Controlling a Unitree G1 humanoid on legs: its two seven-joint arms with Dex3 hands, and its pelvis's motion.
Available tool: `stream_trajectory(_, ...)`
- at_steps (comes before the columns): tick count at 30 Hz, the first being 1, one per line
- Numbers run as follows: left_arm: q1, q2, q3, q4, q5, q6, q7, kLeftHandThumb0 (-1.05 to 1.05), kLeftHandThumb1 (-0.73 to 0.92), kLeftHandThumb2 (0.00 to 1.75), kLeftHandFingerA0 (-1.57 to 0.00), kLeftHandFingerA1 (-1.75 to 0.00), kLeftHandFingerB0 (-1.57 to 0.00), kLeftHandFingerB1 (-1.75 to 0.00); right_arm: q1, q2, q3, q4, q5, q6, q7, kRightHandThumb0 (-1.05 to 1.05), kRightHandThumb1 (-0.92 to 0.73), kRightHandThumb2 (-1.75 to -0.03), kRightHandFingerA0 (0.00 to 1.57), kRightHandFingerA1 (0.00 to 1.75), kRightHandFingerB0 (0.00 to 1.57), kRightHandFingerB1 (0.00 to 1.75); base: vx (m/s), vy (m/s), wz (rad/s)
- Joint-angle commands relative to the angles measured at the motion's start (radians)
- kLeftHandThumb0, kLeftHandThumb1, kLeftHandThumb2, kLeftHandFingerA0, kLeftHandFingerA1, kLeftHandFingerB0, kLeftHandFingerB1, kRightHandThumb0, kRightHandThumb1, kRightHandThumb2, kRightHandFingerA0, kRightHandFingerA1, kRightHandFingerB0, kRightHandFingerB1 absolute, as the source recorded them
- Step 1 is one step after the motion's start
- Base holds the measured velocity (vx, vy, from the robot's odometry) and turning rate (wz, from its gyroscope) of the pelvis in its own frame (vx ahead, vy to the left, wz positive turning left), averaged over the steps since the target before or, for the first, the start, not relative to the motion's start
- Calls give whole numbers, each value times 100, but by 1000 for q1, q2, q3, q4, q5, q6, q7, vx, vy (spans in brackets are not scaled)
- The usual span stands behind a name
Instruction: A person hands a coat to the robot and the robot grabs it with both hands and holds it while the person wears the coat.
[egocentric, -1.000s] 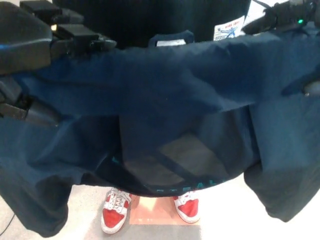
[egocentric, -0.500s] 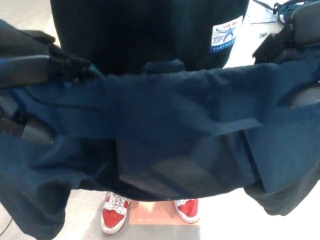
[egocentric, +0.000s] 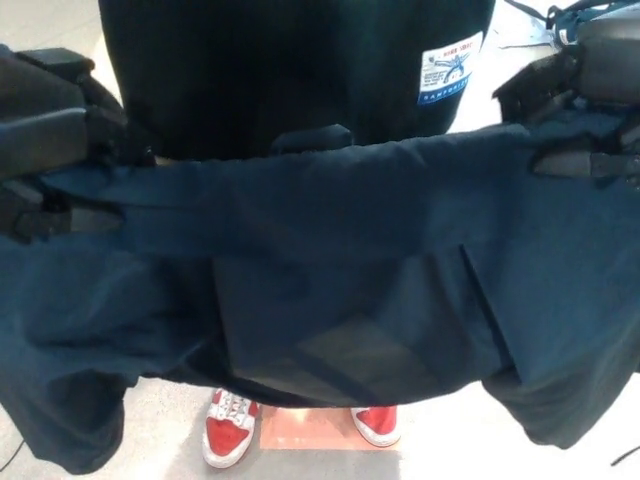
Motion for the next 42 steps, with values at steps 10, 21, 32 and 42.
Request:
stream_trajectory(10,11,-182,-15,155,244,-219,270,-41,80,65,-88,-163,-75,-145,282,15,-249,68,-155,-266,-344,-33,-88,-69,93,142,85,120,0,0,0)
stream_trajectory(21,67,-241,30,243,444,-334,626,-37,80,64,-98,-160,-78,-143,290,87,-276,106,-222,-239,-461,-39,-90,-66,90,86,85,82,0,0,0)
stream_trajectory(32,-201,-221,15,463,684,-320,1100,-33,81,69,-96,-171,-80,-108,32,208,-311,379,-259,-241,-734,-35,-89,-65,97,94,89,73,0,0,0)
stream_trajectory(42,-530,-203,-8,618,750,-186,1175,-34,87,66,-91,-171,-67,-159,-229,174,-336,564,-260,-237,-808,-38,-91,-68,76,175,63,163,0,0,0)
